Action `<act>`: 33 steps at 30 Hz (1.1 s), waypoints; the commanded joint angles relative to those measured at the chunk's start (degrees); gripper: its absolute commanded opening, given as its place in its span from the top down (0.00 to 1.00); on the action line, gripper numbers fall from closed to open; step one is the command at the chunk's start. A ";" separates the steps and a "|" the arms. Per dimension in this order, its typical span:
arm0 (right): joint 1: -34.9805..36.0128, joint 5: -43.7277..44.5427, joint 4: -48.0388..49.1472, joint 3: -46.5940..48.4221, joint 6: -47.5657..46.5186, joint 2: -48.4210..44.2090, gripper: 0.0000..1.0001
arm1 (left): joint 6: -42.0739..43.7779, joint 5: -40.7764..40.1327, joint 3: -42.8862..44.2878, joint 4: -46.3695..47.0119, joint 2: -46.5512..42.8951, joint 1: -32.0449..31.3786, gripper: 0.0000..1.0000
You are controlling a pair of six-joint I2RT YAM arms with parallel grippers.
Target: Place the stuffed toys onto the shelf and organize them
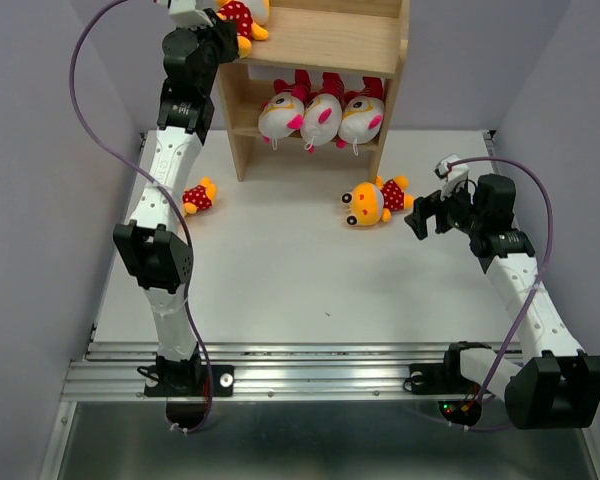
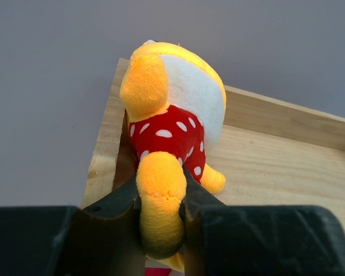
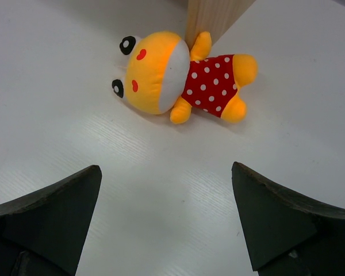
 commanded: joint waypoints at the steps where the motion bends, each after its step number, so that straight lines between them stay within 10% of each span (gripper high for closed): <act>1: -0.41 -1.13 2.78 0.17 0.73 -1.13 0.00 | -0.68 -1.86 2.88 3.51 0.22 0.31 0.59; 5: -0.41 -1.39 2.78 0.17 0.73 -1.22 0.00 | -2.26 -0.37 2.27 3.24 -1.27 0.31 0.23; 10: -0.41 -2.09 2.78 0.00 0.82 -1.22 0.00 | -2.00 -0.45 0.60 2.80 -4.35 0.39 0.09; 26: -0.41 -13.07 -3.45 3.68 -1.73 3.34 0.00 | 4.31 -5.82 -5.28 -1.24 -18.31 0.66 0.03; 33: -0.41 -9.14 -4.43 11.50 8.88 15.90 0.00 | 4.25 -3.36 -29.56 1.38 -33.51 2.50 0.01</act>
